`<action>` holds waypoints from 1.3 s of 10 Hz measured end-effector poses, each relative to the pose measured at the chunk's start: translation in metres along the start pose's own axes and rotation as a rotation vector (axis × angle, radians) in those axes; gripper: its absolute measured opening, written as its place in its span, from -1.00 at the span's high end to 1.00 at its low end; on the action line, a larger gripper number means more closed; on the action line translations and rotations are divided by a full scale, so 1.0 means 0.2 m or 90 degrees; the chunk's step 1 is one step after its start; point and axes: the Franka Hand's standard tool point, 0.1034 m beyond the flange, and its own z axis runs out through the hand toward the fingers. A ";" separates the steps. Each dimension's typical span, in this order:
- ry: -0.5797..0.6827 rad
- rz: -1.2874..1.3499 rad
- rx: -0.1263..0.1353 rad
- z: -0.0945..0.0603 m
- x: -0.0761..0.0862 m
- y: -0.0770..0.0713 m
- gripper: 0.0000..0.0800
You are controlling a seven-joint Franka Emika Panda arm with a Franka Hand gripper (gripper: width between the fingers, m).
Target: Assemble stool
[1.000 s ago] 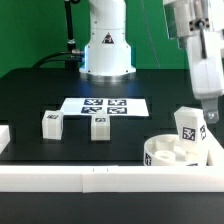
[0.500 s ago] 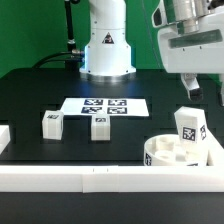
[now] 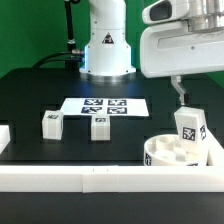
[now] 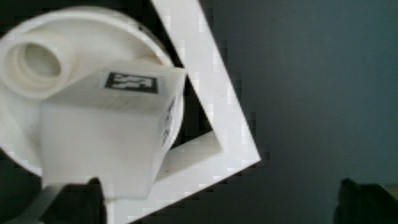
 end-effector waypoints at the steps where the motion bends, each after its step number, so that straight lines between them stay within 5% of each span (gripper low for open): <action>1: 0.000 -0.076 -0.001 0.00 0.00 0.00 -0.62; 8: -0.014 -0.674 -0.038 0.05 0.01 0.06 -0.62; 12: -0.036 -0.681 -0.040 0.06 0.00 0.08 -0.62; 13: -0.107 -0.682 -0.058 0.07 -0.06 0.09 -0.62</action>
Offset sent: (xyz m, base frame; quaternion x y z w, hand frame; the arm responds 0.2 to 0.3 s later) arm -0.0017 0.0036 -0.0125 -0.0146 0.0062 -0.5078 0.8613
